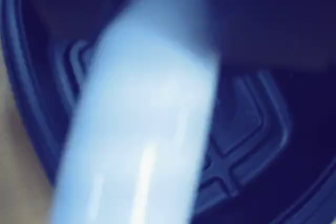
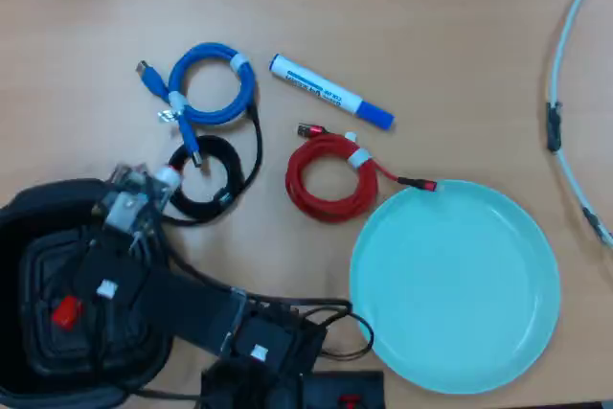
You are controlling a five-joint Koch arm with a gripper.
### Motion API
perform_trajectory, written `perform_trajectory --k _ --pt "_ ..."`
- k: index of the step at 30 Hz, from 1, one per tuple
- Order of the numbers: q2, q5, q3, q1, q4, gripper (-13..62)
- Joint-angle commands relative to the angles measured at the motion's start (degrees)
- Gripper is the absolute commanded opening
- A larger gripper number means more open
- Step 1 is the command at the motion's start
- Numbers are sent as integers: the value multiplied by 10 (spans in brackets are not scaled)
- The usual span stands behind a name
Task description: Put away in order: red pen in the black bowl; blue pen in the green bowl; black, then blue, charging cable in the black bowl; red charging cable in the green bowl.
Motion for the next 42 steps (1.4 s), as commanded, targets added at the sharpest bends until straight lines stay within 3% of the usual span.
perform_trajectory --k 1,10,24,29,37,40,42 --pt "-12 39 -52 -35 -50 -83" --pt "-151 120 -54 -107 -153 -83" --pt "-257 138 -54 -171 -210 -69" --pt "-269 134 -47 -171 -192 82" --pt "-278 138 -41 -170 -134 446" --pt "-279 138 -42 -169 -122 520" --pt "-278 137 -45 -168 -113 528"
